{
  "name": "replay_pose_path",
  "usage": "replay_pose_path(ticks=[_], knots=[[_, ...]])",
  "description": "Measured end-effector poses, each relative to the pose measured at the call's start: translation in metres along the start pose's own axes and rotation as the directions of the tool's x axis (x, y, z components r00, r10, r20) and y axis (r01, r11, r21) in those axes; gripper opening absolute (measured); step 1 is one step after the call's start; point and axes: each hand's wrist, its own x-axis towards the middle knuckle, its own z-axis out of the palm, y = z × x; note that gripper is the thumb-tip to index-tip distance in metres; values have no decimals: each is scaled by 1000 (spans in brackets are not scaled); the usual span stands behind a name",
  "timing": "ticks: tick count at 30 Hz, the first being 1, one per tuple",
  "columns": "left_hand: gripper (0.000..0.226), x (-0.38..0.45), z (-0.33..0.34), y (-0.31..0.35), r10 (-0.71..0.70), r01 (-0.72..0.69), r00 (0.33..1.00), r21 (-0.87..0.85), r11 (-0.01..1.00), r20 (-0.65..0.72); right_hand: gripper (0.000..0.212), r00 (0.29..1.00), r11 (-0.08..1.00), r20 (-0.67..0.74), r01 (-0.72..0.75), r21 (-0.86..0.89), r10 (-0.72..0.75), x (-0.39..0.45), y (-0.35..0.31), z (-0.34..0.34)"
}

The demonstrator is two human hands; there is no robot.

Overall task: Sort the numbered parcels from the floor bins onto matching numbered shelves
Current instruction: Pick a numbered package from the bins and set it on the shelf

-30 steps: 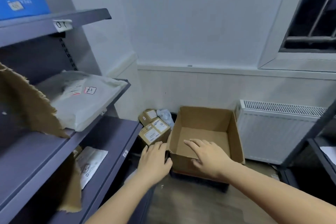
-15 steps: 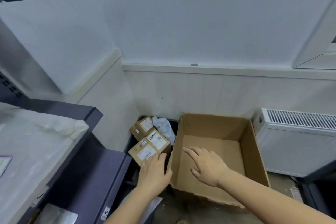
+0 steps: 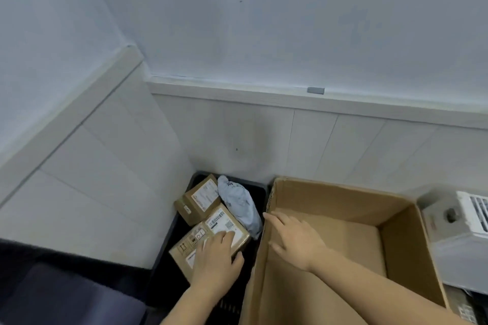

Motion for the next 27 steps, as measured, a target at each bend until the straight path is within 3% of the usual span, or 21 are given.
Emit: replay_pose_path(ticks=[11, 17, 20, 22, 25, 27], knots=[[62, 173, 67, -31, -170, 159, 985, -228, 961, -28, 65, 995, 995, 29, 94, -39, -93, 148, 69, 78], [65, 246, 97, -41, -361, 337, 930, -561, 756, 74, 57, 993, 993, -21, 120, 4, -119, 200, 82, 96], [67, 264, 114, -47, -348, 331, 933, -604, 725, 94, 59, 991, 992, -31, 126, -3, -126, 230, 77, 99], [81, 273, 122, -50, -339, 324, 935, -642, 695, 104, 65, 993, 991, 18, 120, -58, -119, 247, 72, 101], [96, 287, 129, -51, -394, 372, 916, -514, 773, 71, 74, 990, 986, 119, 96, -135, -80, 266, 71, 108], [87, 296, 131, -50, -430, 425, 900, -371, 826, 73, 75, 987, 987, 158, 63, -150, -39, 273, 72, 115]])
